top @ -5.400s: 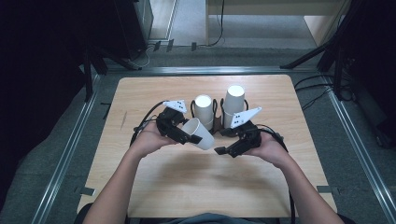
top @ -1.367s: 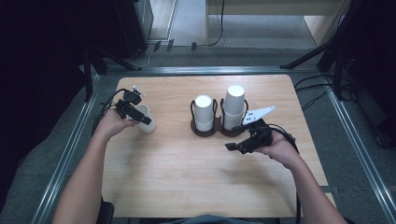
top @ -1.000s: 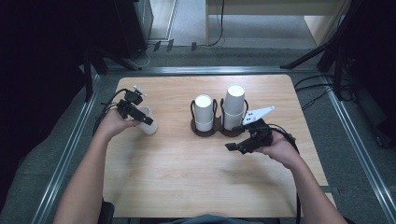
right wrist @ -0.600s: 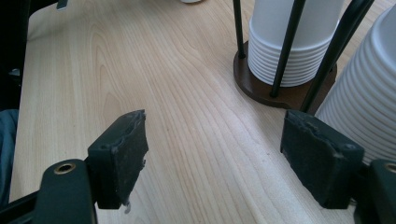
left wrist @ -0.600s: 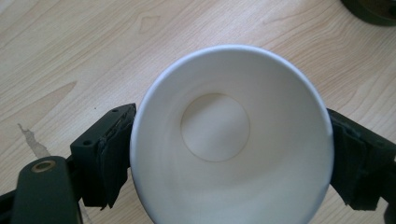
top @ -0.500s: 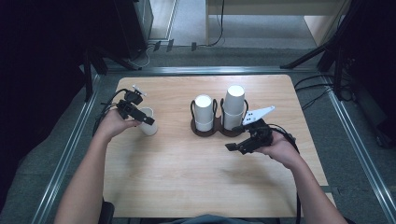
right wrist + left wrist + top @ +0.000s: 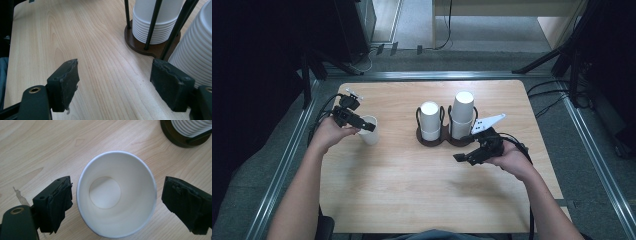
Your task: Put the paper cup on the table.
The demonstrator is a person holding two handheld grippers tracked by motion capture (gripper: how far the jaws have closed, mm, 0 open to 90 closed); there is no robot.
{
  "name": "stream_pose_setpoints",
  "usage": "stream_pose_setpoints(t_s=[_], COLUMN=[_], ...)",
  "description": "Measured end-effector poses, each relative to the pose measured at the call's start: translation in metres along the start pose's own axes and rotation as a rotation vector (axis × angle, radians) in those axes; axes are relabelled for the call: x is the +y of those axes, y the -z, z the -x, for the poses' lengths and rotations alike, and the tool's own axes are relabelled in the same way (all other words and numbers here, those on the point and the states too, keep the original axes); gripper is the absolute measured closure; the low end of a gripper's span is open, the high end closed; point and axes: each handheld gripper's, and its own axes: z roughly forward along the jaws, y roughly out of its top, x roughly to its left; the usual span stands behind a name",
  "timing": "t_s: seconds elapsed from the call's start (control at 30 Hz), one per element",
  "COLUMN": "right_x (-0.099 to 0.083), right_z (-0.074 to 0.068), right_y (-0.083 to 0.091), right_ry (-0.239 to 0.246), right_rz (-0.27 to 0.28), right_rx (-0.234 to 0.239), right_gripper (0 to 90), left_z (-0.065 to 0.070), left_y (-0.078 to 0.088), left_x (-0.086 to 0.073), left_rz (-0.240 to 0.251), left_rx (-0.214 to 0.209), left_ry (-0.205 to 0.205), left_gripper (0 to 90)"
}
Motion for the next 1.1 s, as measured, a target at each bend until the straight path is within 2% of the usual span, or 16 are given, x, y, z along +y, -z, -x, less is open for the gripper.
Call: stream_pose_setpoints(t_s=[0.47,0.67,0.77,1.1], right_x=[0.000,0.002,0.002,0.002], right_z=[-0.001,-0.003,-0.004,-0.005], right_y=[0.001,0.000,0.000,0.001], right_ry=[0.001,0.011,0.014,0.019], right_rz=[-0.001,0.005,0.007,0.011], right_rx=[0.004,0.011,0.011,0.010], right_gripper=[23.1,23.3,23.3,23.3], left_z=[0.013,0.024,0.031,0.057], left_y=[0.021,0.026,0.027,0.024], left_x=[0.006,0.012,0.015,0.023], left_rz=[0.111,0.143,0.158,0.172], left_rx=[-0.009,-0.007,-0.020,-0.048], left_ry=[-0.009,-0.026,-0.035,-0.084], left_gripper=[12.1,13.5,13.7,13.7])
